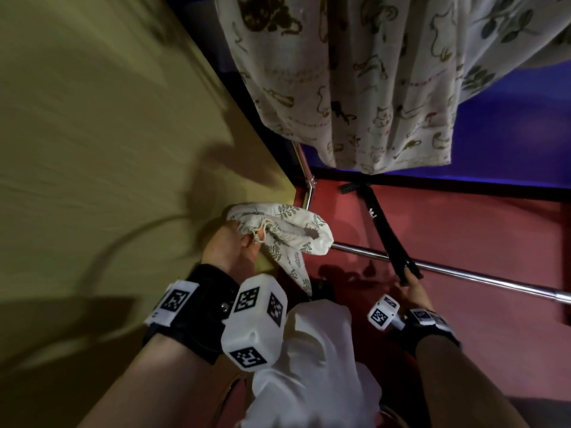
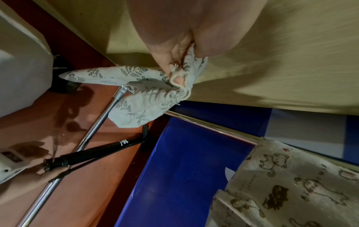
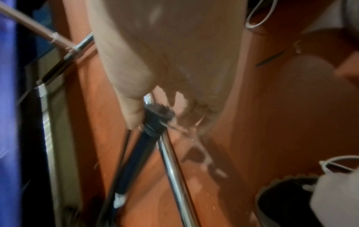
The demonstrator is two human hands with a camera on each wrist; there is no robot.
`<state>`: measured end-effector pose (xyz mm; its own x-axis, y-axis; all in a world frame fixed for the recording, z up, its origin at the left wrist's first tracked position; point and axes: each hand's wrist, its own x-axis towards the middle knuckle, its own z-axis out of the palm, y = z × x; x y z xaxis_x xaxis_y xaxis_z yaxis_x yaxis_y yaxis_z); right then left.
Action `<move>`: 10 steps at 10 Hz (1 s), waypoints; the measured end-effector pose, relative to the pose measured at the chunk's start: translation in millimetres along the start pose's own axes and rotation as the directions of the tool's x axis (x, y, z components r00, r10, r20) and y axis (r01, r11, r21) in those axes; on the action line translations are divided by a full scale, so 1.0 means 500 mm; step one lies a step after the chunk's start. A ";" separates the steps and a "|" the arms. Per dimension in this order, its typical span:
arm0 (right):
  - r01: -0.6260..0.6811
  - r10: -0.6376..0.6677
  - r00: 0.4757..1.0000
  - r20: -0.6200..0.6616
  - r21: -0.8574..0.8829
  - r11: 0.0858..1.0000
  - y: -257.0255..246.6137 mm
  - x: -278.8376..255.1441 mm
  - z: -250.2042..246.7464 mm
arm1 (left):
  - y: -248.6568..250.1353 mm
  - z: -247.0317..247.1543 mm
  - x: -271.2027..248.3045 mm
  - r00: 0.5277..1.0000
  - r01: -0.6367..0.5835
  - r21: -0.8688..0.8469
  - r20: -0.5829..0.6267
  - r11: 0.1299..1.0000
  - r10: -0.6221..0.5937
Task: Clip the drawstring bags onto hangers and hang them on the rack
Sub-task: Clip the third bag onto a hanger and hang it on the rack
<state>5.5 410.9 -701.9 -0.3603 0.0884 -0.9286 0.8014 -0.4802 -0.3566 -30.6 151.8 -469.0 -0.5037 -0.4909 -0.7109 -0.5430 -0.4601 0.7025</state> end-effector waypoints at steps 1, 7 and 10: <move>-0.011 0.006 0.990 -0.137 -0.037 0.999 -0.006 0.018 0.020 | 0.001 -0.004 -0.002 1.000 0.003 -0.050 -0.018 0.999 -0.004; 0.511 -0.785 0.617 0.056 -0.787 0.346 -0.241 -0.572 0.015 | 0.095 -0.050 -0.272 0.783 -0.614 0.306 0.354 0.728 0.512; 0.684 -0.887 0.139 0.440 -0.691 -0.235 -0.192 -0.884 0.066 | 0.105 -0.029 -0.461 0.500 -0.845 0.369 0.803 0.386 0.326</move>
<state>72.1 389.2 -253.6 -0.9712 0.0540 0.2321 -0.1053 0.7762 -0.6216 66.7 230.2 -267.8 -0.9680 0.1985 -0.1539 -0.0320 0.5101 0.8595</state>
